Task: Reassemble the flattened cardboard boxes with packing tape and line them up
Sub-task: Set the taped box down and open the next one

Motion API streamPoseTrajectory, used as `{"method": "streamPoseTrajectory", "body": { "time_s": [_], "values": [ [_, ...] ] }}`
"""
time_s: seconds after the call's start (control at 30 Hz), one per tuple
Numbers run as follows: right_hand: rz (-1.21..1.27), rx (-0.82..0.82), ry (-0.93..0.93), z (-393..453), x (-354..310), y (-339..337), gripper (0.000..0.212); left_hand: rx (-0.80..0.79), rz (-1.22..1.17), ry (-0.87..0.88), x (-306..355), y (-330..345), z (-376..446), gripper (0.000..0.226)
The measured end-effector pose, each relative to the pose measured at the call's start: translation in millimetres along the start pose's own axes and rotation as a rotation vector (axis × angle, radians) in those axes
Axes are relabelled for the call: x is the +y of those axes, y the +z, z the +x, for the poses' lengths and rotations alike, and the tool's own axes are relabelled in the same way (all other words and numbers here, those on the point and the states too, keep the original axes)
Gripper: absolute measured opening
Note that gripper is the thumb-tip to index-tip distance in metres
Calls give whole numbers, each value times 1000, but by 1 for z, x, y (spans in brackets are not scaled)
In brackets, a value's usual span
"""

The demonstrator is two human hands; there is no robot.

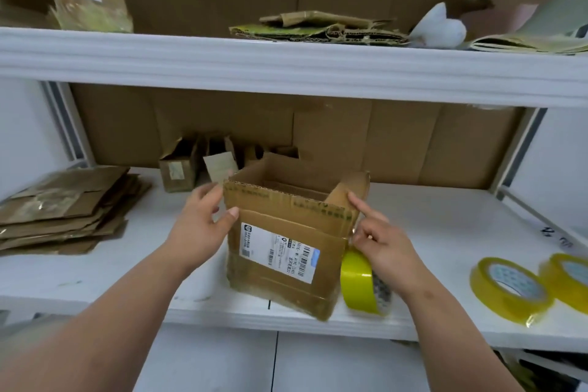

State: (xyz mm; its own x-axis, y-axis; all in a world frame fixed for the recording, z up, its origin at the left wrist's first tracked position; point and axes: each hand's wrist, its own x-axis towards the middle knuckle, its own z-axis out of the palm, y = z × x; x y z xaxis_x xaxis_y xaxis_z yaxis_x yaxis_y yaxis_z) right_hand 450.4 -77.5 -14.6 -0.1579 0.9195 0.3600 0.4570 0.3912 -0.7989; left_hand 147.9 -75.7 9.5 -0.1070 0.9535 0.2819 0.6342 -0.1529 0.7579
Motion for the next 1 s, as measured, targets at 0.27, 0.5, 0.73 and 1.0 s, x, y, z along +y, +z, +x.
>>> {"method": "streamPoseTrajectory", "body": {
  "time_s": [0.27,0.5,0.73,1.0],
  "values": [
    [260,-77,90,19,6,-12,27,-240,-419,-93,24,5,0,21],
    [386,187,187,17,21,-5,26,-134,-402,-197,21,12,21,28],
    [644,371,373,10,32,-14,30,38,-367,-294,20,22,37,43],
    [673,56,185,13,-21,-22,15,-114,-281,-221,23,20,45,94]
  ]
}}
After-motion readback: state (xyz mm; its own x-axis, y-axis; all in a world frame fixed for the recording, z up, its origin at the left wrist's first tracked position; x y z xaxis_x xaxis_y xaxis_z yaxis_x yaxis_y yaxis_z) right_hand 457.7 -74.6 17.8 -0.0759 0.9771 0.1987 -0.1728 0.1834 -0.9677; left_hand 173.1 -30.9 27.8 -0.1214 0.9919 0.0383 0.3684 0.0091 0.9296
